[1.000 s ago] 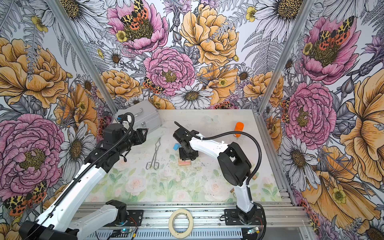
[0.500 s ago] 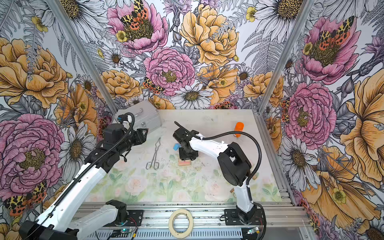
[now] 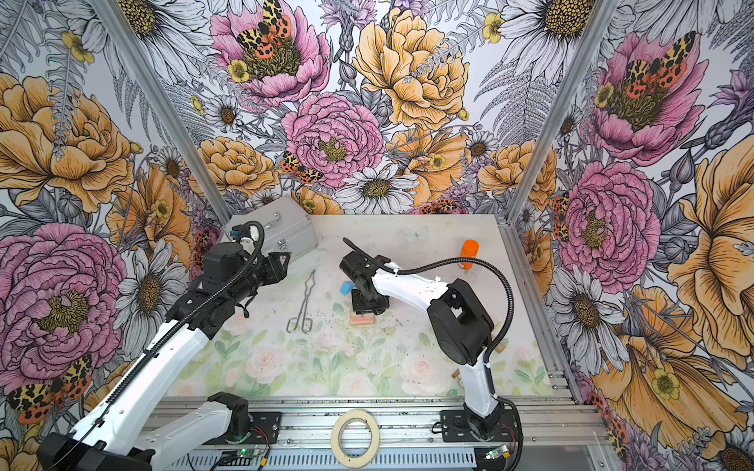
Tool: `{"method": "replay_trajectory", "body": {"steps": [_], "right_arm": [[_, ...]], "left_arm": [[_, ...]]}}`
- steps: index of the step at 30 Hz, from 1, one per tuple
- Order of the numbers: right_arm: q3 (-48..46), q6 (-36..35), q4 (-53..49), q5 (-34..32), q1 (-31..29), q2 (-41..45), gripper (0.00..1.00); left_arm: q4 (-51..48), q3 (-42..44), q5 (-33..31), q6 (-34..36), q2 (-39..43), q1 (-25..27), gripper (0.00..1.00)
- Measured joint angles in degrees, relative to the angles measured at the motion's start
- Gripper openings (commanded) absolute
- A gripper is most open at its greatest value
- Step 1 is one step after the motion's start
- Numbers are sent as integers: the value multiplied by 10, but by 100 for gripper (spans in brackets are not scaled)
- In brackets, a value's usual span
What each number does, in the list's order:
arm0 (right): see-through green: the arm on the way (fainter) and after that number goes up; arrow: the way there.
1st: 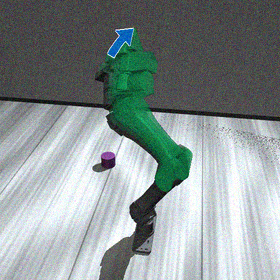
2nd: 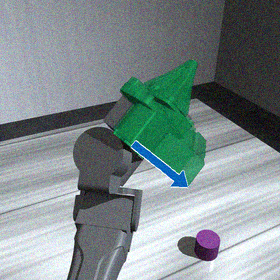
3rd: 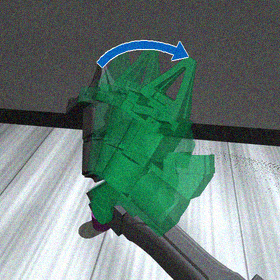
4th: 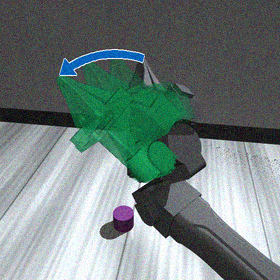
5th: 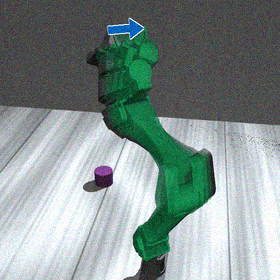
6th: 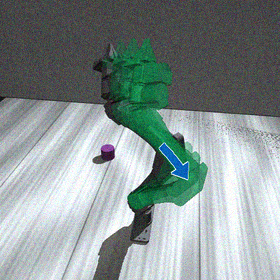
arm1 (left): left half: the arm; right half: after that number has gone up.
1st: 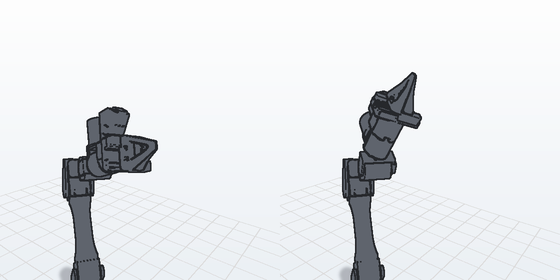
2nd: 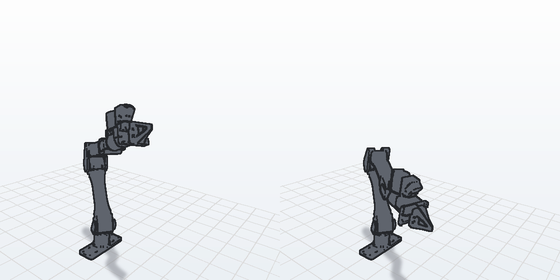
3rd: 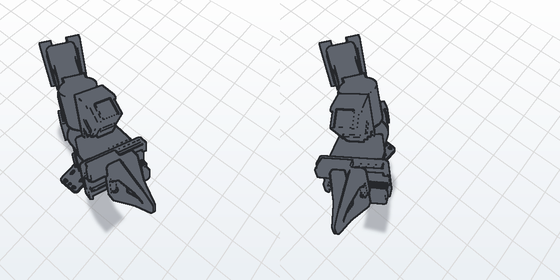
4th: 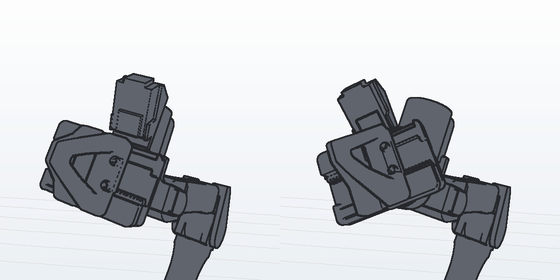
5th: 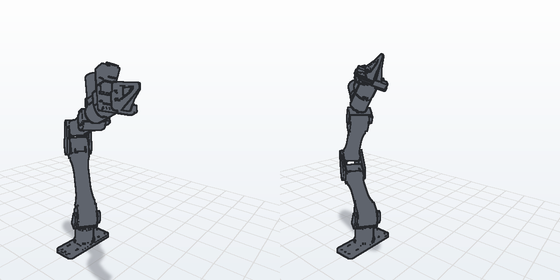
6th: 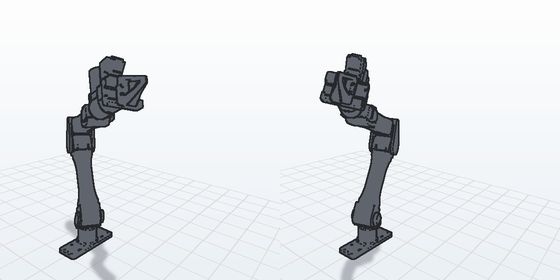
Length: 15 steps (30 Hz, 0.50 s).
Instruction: Build the wood block tower
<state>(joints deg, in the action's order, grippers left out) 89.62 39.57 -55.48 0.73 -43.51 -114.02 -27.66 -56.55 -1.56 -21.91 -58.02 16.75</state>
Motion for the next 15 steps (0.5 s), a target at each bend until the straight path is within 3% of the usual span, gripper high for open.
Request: {"method": "replay_trajectory", "body": {"steps": [15], "right_arm": [[-6, 2, 0, -4, 0, 24, 44]], "left_arm": [[0, 0, -2, 0, 0, 4, 61]]}}
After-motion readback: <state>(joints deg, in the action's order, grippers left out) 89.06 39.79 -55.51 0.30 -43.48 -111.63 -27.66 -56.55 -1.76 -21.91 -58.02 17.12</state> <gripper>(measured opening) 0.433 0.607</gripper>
